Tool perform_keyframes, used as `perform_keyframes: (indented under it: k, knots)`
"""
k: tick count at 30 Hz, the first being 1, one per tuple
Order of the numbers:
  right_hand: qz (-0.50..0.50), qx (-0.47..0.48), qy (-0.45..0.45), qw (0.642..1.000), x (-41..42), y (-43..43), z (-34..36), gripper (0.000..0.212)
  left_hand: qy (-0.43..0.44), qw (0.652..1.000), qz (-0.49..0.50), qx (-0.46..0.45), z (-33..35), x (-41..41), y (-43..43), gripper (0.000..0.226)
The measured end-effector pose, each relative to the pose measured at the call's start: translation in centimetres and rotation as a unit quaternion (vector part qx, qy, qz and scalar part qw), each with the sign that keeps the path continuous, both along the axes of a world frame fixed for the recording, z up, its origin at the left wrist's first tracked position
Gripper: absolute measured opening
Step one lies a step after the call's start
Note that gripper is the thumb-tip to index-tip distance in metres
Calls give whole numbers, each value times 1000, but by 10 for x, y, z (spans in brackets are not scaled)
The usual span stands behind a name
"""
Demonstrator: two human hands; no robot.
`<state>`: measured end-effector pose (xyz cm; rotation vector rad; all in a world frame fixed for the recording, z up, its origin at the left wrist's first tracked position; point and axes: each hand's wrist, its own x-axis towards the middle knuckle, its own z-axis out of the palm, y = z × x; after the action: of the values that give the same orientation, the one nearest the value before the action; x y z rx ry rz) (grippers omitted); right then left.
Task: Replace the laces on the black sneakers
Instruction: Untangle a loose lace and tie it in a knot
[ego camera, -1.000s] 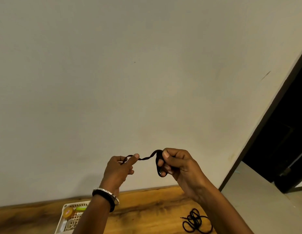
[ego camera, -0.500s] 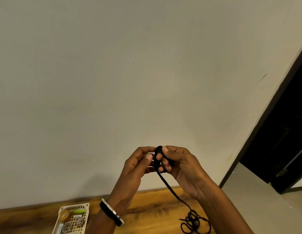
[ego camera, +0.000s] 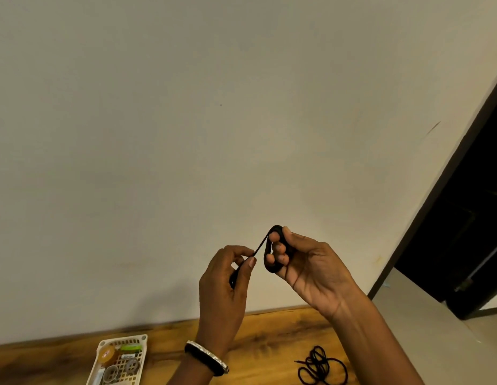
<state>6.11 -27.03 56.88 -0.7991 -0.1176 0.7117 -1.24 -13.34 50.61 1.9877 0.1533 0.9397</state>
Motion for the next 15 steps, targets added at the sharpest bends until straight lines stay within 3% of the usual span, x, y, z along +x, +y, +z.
perform_keyframes:
  k: [2,4,8,10,12,15]
  knots:
    - [7,18,8,1000,-1,2,-1,26,10,1000,17,23,-1,0,1,7]
    - [-9,34,-2,999,-2,5,-2,27,39,999,-1,-10,-1,-1,0,7]
    - [-92,32,-85,992,-5,15,-10,28,142,974,-100,-144,6,-4,-2,11]
    - [-157,-31,-175,971,-5,19,-16,27,194,944,-156,-215,12,-6,0,16]
    - [-211,-141,-311,916,-3,21,-26,24,229,913,-194,-275,19,-8,5,20]
    - [-218,-273,-514,783,1,18,-43,22,226,878,-225,-356,30,-12,13,28]
